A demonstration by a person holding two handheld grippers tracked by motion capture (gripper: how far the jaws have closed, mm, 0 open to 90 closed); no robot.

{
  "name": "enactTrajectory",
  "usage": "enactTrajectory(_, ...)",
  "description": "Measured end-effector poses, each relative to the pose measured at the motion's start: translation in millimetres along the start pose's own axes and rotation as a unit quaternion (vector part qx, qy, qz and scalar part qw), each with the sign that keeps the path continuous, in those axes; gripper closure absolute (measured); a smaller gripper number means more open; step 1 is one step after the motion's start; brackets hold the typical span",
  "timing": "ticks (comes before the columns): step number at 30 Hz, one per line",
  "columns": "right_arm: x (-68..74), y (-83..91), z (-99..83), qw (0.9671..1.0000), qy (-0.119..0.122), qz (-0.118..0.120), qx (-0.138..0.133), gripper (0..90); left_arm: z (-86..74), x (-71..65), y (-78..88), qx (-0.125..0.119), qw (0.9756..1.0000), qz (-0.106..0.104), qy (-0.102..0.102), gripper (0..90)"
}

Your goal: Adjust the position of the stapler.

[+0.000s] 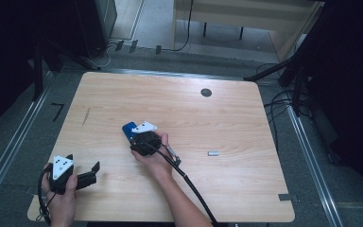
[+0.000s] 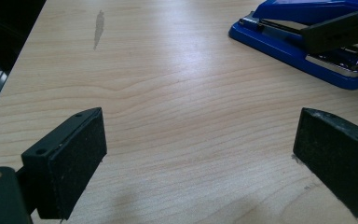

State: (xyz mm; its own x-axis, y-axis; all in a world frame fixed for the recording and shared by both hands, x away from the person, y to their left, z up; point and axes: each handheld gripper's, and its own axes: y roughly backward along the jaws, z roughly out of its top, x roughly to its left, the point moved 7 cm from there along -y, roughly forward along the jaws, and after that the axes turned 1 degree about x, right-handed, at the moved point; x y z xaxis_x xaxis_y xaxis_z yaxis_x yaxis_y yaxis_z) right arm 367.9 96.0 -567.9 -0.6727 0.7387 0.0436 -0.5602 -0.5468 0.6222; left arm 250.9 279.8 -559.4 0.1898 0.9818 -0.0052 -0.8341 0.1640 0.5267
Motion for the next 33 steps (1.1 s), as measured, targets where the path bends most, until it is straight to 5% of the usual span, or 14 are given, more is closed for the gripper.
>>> enactTrajectory(5, -0.7, -5.2, -0.6, 0.9996, -0.004, -0.027, -0.008, 66.6, 0.0, -0.2, -0.3, 0.001, 1.0000, -0.001, 0.000, 2.8)
enactTrajectory(20, -1.2, 2.2, -4.8, 0.9997, 0.017, -0.016, -0.001, 67.1, 0.1, 0.3, -0.6, 0.000, 1.0000, -0.003, 0.003, 2.7)
enactTrajectory(33, -5.5, 30.7, -25.4, 0.9989, 0.047, 0.000, -0.001, 67.2, 0.0, -0.1, -0.6, 0.001, 1.0000, -0.002, 0.002, 2.8)
